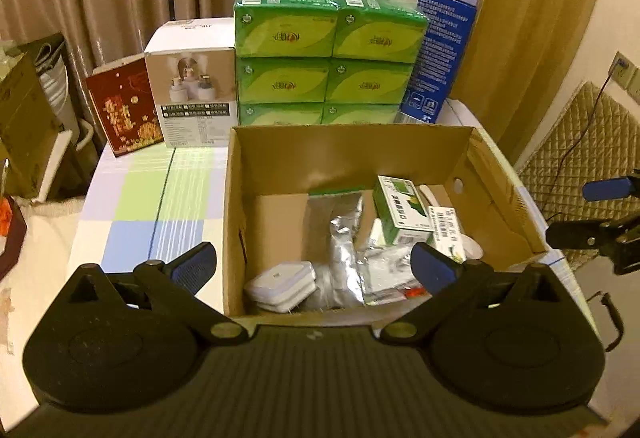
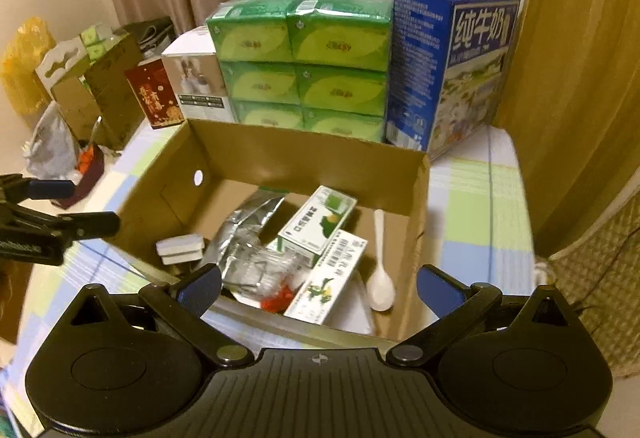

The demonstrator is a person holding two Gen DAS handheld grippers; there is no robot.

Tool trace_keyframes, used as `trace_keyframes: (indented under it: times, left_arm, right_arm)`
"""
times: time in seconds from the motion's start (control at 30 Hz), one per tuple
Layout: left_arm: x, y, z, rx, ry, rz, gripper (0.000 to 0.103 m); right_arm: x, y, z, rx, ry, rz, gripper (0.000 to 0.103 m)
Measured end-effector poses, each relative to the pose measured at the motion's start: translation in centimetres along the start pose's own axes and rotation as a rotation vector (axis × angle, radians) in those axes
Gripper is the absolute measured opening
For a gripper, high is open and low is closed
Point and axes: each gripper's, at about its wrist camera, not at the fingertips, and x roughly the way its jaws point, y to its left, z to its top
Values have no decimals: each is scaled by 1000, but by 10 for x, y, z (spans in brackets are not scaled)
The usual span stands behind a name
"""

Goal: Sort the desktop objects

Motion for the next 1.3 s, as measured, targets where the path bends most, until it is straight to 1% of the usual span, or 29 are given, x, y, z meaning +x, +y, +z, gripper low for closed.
trace_keyframes:
  times: [0.07,0.2,0.47,0.57,0.77,0.9,1.07,1.3]
  left_arm:
    - [-6,-1,-2,-7,-3,9,101]
    - [-20,-4,-8,-21,-3,26,102]
    - [-48,-17,-24,-22,-7,60,102]
    - [-60,-22,-27,-22,-13,65,102]
    - [-93,-33,-36,-43,-53,60,102]
    - [-109,-42,-42,-38,-71,76,102]
    - [-126,-50,-52,-42,-82,100,102]
    - [-147,-58,-72,-56,-91,114,102]
  right_arm:
    - [-5,-1,-4,16,-10,-12,101]
    - [-12,-3,-11,57,0,-19,101]
    - [-33,-1,-28,94,19,10,101]
    - [-44,0,-34,103,23,2,101]
    - [-71,4,-52,122,10,-6,101]
    - [-88,9,-64,118,-3,-12,101]
    - [-111,12,-78,128,-45,-12,101]
    - [-132,18,-98,123,-61,-18,101]
